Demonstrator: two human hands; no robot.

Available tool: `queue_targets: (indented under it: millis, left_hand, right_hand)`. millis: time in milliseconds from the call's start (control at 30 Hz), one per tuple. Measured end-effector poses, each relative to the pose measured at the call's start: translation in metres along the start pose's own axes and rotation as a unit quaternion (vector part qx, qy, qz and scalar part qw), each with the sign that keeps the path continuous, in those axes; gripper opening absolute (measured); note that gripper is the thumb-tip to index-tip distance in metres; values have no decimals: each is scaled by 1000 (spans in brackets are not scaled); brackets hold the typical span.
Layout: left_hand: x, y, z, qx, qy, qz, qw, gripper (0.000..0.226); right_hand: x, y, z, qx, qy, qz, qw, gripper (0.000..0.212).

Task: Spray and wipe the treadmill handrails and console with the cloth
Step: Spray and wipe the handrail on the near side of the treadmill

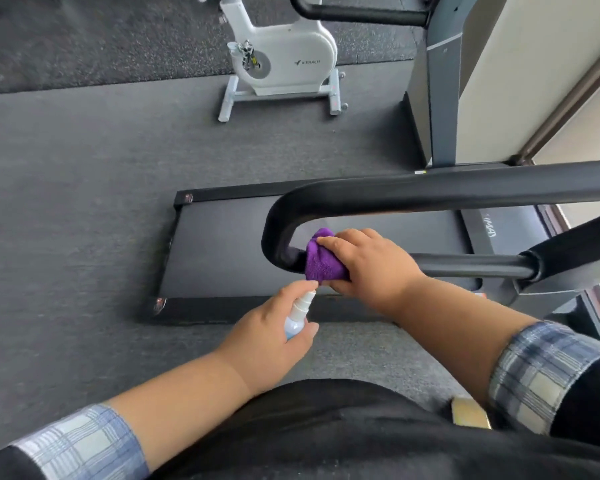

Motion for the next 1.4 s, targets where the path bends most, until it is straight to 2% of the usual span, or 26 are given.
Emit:
queue_targets:
  millis: [233, 433, 533, 600, 667, 767, 933, 1033, 1100, 1167, 1233, 1333, 1400]
  left_hand:
    - [-3, -4, -11, -8, -36, 73, 997, 55]
    - [-14, -20, -18, -11, -49, 91, 995, 55]
    - [-18, -18, -19, -13, -55, 106, 993, 56]
    - [-21, -23, -23, -14, -51, 108, 993, 56]
    - [-21, -28, -24, -12, -48, 109, 993, 58]
    - [-22, -30, -24, -6, -49, 113, 992, 63]
    - [-24, -34, -29, -2, -43, 115, 992, 63]
    - [-27, -38, -31, -9, -39, 109, 993, 62]
    - [-26, -39, -30, -4, -37, 107, 994, 63]
    - [-24, -37, -28, 2, -37, 111, 993, 65]
    - [-21, -30, -24, 11, -49, 121, 991, 64]
    - [-20, -17, -22, 25, -66, 140, 988, 64]
    - [-20, -16, -25, 25, -69, 142, 987, 62]
  right_hand:
    - [-35, 30, -15, -22, 43, 22, 999, 73]
    - [-5, -35, 6, -12, 115, 41, 992, 74]
    - [3, -47, 5, 67, 154, 39, 985, 75]
    - [-7, -39, -5, 203, 183, 34, 961, 70]
    - [-20, -33, -19, 319, 250, 29, 914, 55]
    - [-23, -42, -28, 370, 334, 57, 865, 54]
    - [3, -71, -19, 411, 312, 72, 854, 61]
    - [6, -69, -8, 350, 287, 134, 882, 67]
    - [6, -66, -5, 277, 261, 154, 912, 61]
    - [10, -70, 0, 152, 193, 135, 960, 60]
    - [10, -71, 11, -1, 107, 112, 988, 75]
    - [2, -61, 10, -182, 33, 83, 979, 83]
    - [-8, -43, 1, -234, -4, 86, 968, 79]
Point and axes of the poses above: each hand's wrist, its own x-axis towards the middle knuckle, its own z-axis out of the palm, y = z × x, the point moved 9 cm from there along x, towards the middle knuckle, and after that the axes turned 9 degrees about x, right-handed, at the moved point
